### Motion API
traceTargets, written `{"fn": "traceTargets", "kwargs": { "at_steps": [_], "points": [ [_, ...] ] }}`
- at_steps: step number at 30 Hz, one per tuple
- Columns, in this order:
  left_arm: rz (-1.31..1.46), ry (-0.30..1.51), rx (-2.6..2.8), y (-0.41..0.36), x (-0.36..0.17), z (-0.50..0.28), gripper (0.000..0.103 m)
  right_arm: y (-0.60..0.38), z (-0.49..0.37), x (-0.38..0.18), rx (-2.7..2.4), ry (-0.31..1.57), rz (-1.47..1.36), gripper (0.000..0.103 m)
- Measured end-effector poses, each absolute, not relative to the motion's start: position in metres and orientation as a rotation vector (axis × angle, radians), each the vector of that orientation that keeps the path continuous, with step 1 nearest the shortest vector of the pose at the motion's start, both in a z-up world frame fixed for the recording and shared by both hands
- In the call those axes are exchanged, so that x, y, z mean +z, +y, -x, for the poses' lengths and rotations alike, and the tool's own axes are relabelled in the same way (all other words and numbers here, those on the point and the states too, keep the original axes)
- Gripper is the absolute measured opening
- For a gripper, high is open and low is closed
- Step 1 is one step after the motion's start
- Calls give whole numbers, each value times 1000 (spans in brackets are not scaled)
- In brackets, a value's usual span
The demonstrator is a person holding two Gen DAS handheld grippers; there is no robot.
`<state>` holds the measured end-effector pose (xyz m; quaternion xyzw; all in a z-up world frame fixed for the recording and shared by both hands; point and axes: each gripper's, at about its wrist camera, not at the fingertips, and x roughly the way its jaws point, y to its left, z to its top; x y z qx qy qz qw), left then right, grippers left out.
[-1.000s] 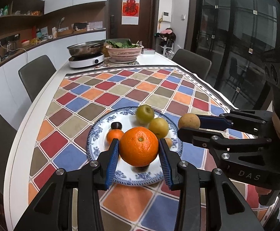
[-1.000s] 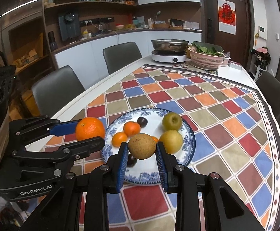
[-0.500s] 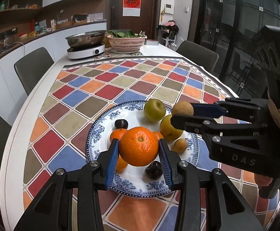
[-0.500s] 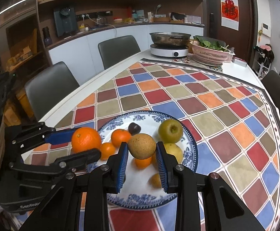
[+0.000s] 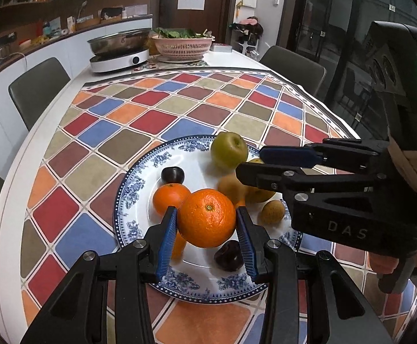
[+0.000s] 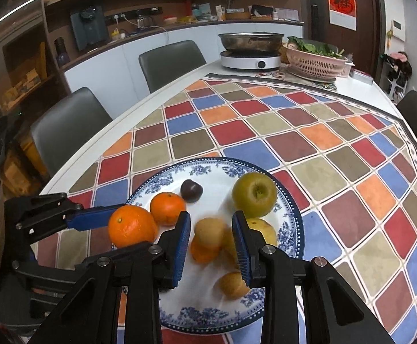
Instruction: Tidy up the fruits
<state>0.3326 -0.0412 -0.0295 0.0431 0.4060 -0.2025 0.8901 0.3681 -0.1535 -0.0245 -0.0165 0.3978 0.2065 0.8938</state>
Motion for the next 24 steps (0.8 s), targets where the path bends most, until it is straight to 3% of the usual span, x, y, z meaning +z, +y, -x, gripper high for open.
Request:
{"fn": "traceTargets", "kwargs": {
  "at_steps": [2,7,14,16,21,24],
  "points": [
    [-87,847,-414,-41,-30,-332,41,-156,-368,-24,420,820,25,39],
    [-101,822,-411,-41,-25,-325,48,-163,-358,-19,390,800,13,39],
    [-102,791,-407,-44,-11,-315,48,-175,-333,-4,328,766,18,40],
    [-104,779,-397,-44,-4,-307,50,-179,-325,1,314,754,12,49],
    [-102,747,-363,-40,11,-282,55,-184,-300,15,280,717,18,50],
    [-77,732,-346,-35,18,-263,56,-186,-285,22,266,699,16,57]
  ]
}}
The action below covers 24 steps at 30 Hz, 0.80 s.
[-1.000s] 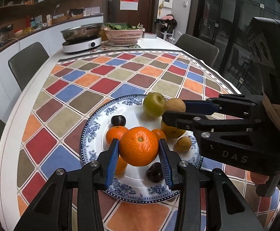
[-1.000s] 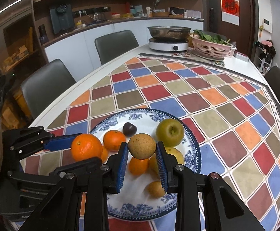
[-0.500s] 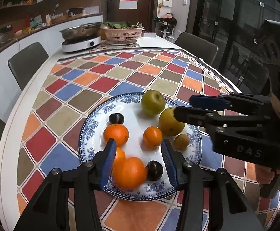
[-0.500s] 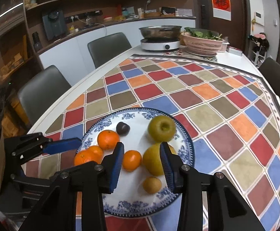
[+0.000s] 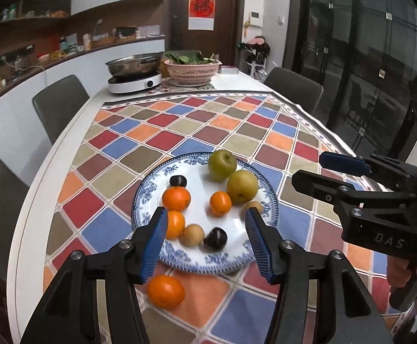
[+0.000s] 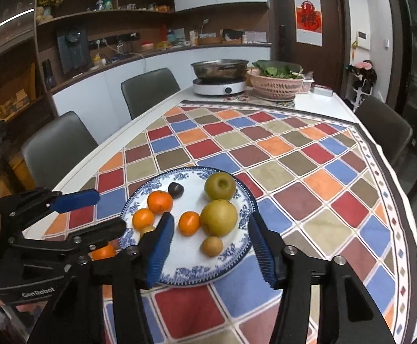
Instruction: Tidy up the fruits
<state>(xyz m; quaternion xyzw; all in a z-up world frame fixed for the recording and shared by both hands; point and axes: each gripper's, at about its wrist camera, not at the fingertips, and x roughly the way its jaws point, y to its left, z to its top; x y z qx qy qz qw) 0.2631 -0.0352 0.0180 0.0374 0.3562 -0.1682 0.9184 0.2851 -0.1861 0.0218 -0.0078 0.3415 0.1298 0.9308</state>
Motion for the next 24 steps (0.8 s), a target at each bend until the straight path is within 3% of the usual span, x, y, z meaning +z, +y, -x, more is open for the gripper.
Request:
{"fn": "traceTargets", "kwargs": {
  "at_steps": [6,15,24],
  "points": [
    [-60,708,-306,-26,23,-223,61,-185,-248,28,251,678,11,66],
    [-73,700,-255,-2,3,-164,64,-164,-203,17,285,689,63,66],
    [-88,747,-293,15,-25,-176,64,-132,-193,-14,334,767,80,66]
  ]
}}
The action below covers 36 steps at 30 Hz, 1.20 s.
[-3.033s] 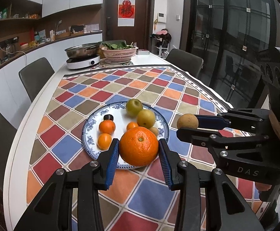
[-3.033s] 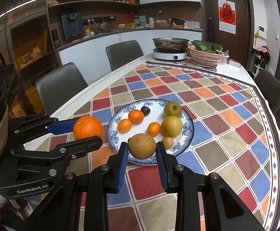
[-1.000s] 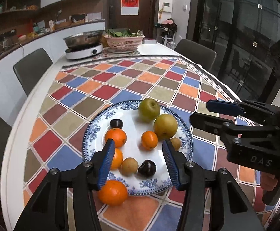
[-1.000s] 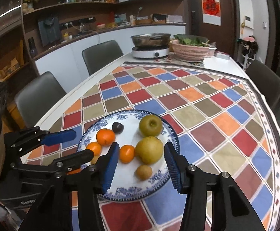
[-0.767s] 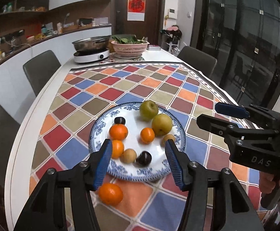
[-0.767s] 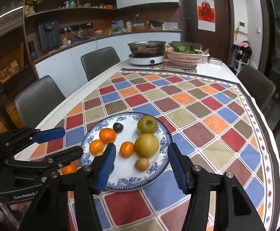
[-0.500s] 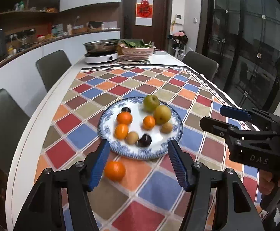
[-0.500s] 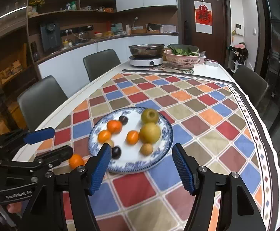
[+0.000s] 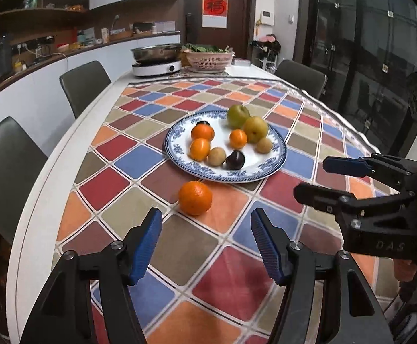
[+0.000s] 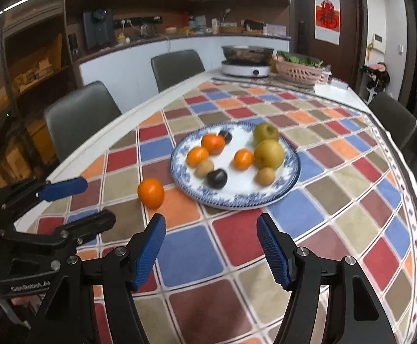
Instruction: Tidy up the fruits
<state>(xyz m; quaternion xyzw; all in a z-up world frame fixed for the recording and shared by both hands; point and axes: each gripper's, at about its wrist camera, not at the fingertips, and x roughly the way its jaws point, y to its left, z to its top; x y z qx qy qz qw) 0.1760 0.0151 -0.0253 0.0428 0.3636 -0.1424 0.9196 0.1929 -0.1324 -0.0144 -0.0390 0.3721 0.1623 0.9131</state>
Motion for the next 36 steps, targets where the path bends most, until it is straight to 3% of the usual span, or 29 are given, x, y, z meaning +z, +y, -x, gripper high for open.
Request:
{"fn": "traceTargets", "kwargs": {
  "at_steps": [12,25,36],
  "points": [
    [-143,813,-364,13,-60,-225,59,-122,-216,-46,277,851,94,66],
    [-139,856,-367,6,-72,-250,40,-122,-233,-53,261,869,84,66],
    [-140,849,-354,1,-66,-248,40,-127,-233,-52,261,867,66,67]
  ]
}}
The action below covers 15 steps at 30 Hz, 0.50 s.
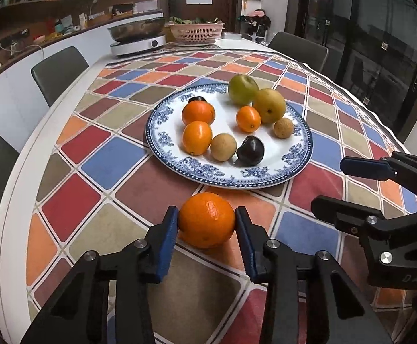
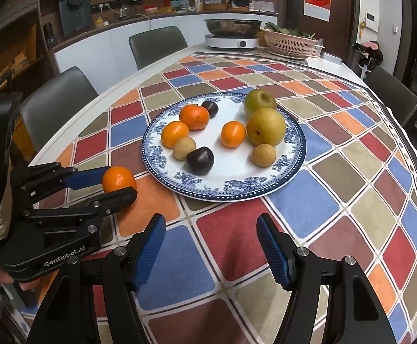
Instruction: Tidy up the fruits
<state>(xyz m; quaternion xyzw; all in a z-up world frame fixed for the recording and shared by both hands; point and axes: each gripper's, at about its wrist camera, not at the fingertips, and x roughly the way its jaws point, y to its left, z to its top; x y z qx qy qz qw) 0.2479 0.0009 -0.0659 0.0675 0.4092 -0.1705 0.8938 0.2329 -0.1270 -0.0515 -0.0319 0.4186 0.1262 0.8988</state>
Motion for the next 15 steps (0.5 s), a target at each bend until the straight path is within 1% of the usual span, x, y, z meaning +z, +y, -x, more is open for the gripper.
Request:
{"fn": "traceTargets", "kwargs": {
  "at_steps": [15],
  "points": [
    [-134,768,-358,-22,-16,-242,40,-160,-231,-23,222,787,7,67]
  ]
}}
